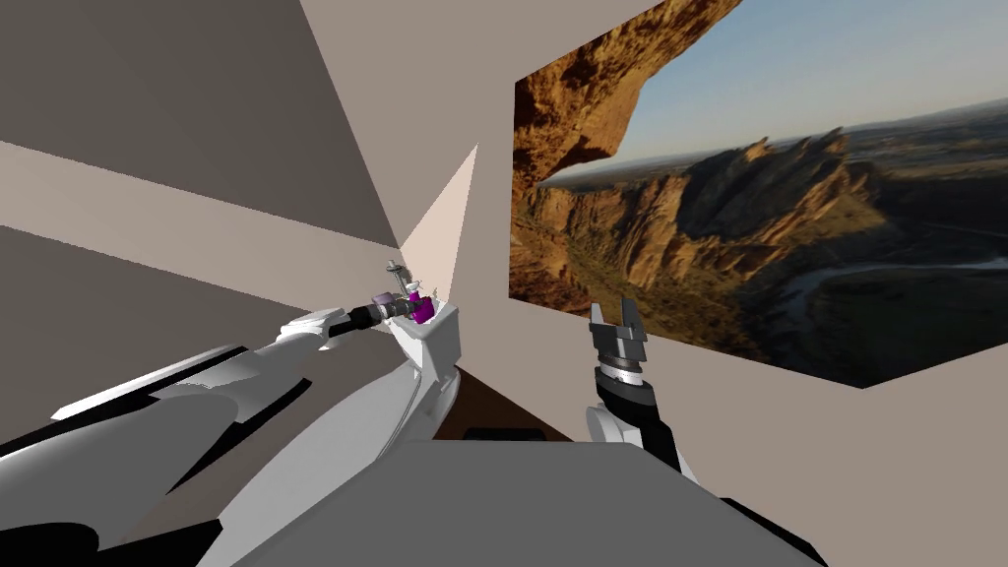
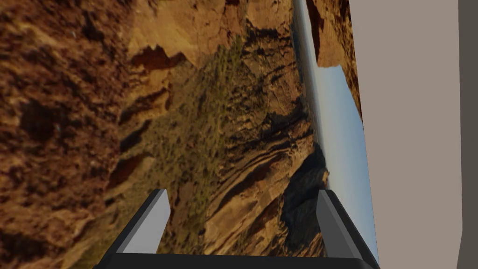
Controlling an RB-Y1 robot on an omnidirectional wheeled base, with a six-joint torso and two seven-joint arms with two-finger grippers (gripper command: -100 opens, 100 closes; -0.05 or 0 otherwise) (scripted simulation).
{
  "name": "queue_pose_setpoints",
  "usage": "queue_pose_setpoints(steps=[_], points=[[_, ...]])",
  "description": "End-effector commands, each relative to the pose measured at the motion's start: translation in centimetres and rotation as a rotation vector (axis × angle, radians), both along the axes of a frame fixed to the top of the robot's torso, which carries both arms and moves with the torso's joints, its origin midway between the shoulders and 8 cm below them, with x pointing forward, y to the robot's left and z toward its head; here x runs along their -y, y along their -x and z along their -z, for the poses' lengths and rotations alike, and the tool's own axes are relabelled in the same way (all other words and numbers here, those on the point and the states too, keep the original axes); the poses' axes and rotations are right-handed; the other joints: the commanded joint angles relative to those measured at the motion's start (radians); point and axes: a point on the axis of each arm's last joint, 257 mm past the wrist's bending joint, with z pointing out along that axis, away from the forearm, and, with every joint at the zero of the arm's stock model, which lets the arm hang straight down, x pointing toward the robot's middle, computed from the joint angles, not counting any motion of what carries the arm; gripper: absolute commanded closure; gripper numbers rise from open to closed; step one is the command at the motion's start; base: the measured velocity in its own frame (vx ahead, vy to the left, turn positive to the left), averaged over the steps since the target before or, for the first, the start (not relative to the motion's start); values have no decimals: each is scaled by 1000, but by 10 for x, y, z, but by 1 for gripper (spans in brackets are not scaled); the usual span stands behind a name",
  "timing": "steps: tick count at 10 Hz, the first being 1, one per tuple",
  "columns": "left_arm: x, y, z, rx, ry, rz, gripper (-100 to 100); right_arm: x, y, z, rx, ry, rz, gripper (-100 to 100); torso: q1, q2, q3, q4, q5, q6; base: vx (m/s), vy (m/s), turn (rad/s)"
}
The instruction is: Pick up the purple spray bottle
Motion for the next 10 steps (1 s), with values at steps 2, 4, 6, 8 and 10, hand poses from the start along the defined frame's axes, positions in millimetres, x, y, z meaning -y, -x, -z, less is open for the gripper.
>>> queue_pose_setpoints(steps=[2,4,6,8,10], points=[[51,-23,7,-11,9,62,100,0,0,0,0,0,0,0,2,0,0,-1,1,-2,8,44,313],[51,-23,7,-11,9,61,100,0,0,0,0,0,0,0,5,0,-1,-1,2,-1,-1,47,36],[91,-34,9,-12,13,119,100,0,0,0,0,0,0,0,5,0,-2,-3,3,-3,2,47,195],[82,-35,10,-16,11,97,100,0,0,0,0,0,0,0,3,-2,-3,-5,4,-1,-2,9,-23],[146,-53,12,-21,14,175,100,0,0,0,0,0,0,0,4,-2,-4,-6,4,-3,13,53,344]])
